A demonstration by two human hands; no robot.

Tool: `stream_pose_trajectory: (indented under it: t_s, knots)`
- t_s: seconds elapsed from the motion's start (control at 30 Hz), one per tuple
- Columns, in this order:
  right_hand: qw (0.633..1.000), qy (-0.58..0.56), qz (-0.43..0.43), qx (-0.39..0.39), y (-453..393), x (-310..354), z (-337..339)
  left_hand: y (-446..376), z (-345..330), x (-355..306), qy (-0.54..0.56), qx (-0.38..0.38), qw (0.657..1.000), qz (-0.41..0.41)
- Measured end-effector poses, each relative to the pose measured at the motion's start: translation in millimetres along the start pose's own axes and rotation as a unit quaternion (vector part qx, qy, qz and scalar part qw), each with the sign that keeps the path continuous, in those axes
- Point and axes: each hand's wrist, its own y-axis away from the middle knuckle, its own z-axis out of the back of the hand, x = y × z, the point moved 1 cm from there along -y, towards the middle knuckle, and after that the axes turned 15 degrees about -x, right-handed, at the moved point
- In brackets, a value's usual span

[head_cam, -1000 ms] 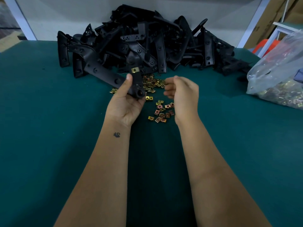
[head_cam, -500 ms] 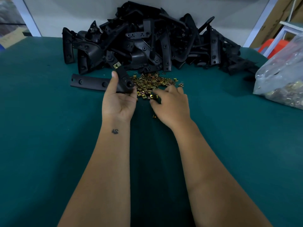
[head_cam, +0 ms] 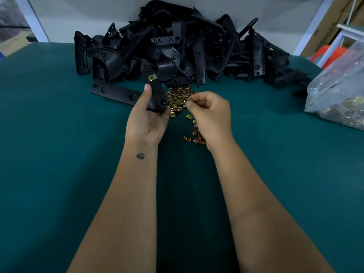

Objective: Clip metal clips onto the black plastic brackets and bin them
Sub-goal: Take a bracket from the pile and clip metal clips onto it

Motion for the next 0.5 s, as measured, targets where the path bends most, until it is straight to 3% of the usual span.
stream_pose_trajectory:
  t_s: [0.1,0.2,0.5]
  knots:
    - [0.992,-0.104,-0.063,0.018,-1.6,3.4,3.4,2.3,-1.7,2.0,-0.04,0.021,0.999,0.008]
    - [0.986,-0.136,-0.084,0.035,-1.9,5.9,4.9,4.5,-3.2,4.6,-0.074,0.031,0.997,-0.001]
    - [0.994,-0.084,-0.028,0.061,2.3,8.1,5.4,5.2,-5.8,9.4,-0.112,0.002,0.994,-0.017]
